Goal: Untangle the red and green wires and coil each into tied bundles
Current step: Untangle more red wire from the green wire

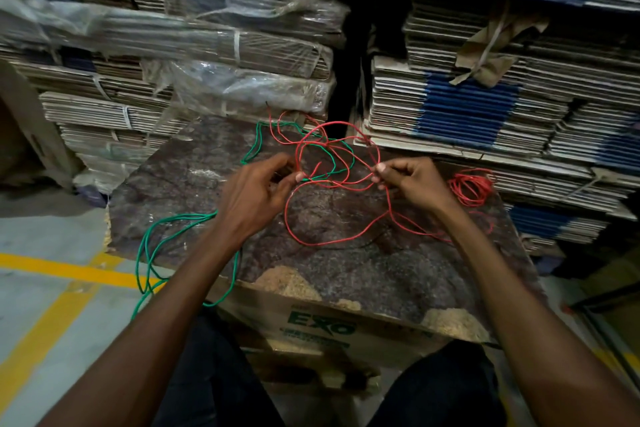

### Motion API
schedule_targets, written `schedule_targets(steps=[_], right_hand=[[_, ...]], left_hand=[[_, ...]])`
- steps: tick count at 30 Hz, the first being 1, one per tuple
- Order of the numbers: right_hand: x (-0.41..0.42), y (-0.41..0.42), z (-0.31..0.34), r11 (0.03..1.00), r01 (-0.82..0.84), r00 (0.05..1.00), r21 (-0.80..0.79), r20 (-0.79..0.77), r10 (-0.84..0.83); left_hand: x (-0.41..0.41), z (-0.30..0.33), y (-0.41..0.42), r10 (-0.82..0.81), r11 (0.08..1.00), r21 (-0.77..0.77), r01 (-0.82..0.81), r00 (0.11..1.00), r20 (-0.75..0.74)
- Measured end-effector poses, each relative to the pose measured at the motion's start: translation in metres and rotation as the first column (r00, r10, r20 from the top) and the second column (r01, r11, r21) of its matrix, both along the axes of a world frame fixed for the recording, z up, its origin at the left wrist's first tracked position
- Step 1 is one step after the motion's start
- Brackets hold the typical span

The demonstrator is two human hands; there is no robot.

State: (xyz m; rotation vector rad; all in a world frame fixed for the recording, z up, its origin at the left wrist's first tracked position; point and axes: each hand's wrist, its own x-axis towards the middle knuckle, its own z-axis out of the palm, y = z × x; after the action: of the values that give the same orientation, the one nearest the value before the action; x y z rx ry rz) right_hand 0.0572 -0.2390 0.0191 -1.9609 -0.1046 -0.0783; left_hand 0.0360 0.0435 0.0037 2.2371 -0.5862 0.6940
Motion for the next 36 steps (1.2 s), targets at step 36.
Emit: schedule_targets(steps=[36], right_hand=[[0.102,0.025,0.018,0.979,0.19,0.938,-0.075,0.307,-0.159]], left_hand=[[0.032,-0.006,0.014,0.104,0.973,0.215,-0.081,0.989,-0.102]])
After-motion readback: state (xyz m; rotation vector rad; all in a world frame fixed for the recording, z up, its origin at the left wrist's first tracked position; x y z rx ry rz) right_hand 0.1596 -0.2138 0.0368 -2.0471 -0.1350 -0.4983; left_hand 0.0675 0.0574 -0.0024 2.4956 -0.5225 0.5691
